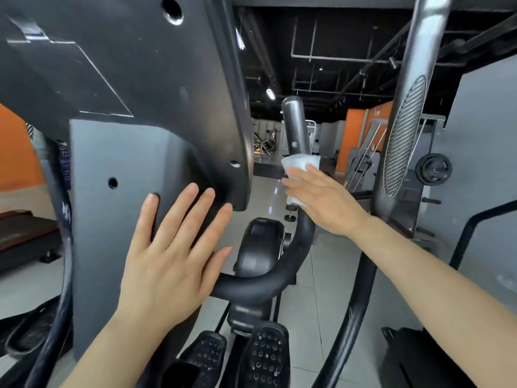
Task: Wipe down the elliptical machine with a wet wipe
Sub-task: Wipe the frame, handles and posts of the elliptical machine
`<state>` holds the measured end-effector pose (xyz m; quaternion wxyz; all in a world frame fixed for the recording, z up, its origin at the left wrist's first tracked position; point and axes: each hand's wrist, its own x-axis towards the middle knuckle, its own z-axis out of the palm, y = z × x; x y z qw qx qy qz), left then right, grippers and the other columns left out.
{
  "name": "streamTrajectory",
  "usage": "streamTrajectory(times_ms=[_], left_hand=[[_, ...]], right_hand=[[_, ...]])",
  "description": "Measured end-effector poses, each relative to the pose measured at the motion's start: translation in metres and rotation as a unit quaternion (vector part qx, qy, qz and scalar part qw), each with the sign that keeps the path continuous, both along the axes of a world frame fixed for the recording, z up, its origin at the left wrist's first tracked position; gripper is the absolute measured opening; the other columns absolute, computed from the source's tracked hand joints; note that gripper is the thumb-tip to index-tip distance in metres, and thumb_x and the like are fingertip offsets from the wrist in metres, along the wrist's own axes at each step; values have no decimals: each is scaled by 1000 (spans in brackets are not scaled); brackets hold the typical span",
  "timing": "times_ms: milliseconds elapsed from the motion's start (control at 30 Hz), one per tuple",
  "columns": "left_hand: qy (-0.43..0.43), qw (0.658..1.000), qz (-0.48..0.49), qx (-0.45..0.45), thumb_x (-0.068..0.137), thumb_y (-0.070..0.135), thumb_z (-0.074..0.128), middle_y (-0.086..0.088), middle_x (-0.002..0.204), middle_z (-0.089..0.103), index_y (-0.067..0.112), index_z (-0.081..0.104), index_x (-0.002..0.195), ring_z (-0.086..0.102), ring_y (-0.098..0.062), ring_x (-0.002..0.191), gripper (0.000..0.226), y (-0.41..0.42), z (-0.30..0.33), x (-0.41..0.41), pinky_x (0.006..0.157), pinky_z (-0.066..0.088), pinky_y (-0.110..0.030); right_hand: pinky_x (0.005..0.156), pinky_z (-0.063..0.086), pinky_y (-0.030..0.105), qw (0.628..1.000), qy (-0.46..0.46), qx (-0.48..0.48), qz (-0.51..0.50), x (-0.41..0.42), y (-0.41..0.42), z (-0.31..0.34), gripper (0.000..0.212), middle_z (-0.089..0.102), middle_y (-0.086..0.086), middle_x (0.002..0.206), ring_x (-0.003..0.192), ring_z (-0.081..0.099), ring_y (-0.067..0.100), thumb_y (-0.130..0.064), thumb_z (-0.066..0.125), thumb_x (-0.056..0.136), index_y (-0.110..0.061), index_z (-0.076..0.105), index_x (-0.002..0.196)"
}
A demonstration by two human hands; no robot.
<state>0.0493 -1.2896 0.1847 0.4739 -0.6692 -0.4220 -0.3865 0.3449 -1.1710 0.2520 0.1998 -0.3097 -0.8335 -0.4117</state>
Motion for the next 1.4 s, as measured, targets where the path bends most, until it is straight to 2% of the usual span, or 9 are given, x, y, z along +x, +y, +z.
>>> streamTrajectory(times_ms=[167,367,633,800,867,967,1033,1200,1400], left_hand=[[4,1000,5,-3,97,35,50,-14,144,50,14,50,141,37,-31,139,49,-1,0,-2,114,21,-56],[0,1000,13,-18,98,34,49,-14,140,55,11,56,136,39,-31,139,45,-3,-2,0,115,19,-57],[-28,999,-36,-1,98,22,48,-14,138,56,9,62,128,41,-32,137,35,-6,-9,2,116,19,-54],[-57,997,-48,-6,95,18,51,-19,143,49,9,51,137,32,-37,138,43,-11,-41,-10,112,24,-53],[-68,996,-65,-2,96,17,50,-19,141,50,9,47,138,32,-37,137,43,-10,-44,-12,112,24,-51],[-80,993,-86,6,97,15,48,-18,141,51,9,47,137,31,-34,139,41,-7,-44,-10,115,21,-48],[-81,993,-86,5,97,13,46,-18,141,50,9,48,137,30,-34,140,40,-6,-45,-10,116,20,-47],[-128,979,-161,-10,98,7,43,-16,146,40,12,49,135,24,-27,146,38,-5,-47,-14,119,19,-46],[-164,976,-128,-64,103,24,33,-11,155,23,15,33,145,7,-18,151,43,-10,-66,-32,121,10,-43]], right_hand=[[118,23,33,973,136,-188,3,10,-22,-63,41,58,-1,133,136,34,9,-34,37,101,-9,67,115],[96,28,3,766,558,-312,74,-54,-85,-115,29,57,-22,119,116,44,-21,-9,40,103,-18,67,107],[98,36,11,740,573,-323,144,-98,-135,-101,29,64,-23,111,114,54,-6,-22,40,103,-19,69,101],[107,37,29,869,467,-156,57,-41,-101,-64,26,66,-8,112,114,52,7,-14,46,99,-17,71,108],[104,41,43,864,441,-239,31,-41,-86,-86,28,66,0,116,116,52,14,-18,44,100,-14,70,112],[108,37,29,791,566,-223,59,-75,-96,-125,37,61,-24,114,119,49,-5,-33,39,99,-15,71,105],[105,37,22,815,560,-127,83,-113,-113,-141,33,62,-23,103,114,49,-7,-26,42,98,-13,73,95],[98,48,42,918,374,-48,121,-175,-131,-156,24,71,9,109,110,63,23,-17,54,98,-3,73,96],[102,46,42,963,205,83,154,-141,-109,-109,20,67,14,118,114,61,27,-13,59,97,-7,72,112]])
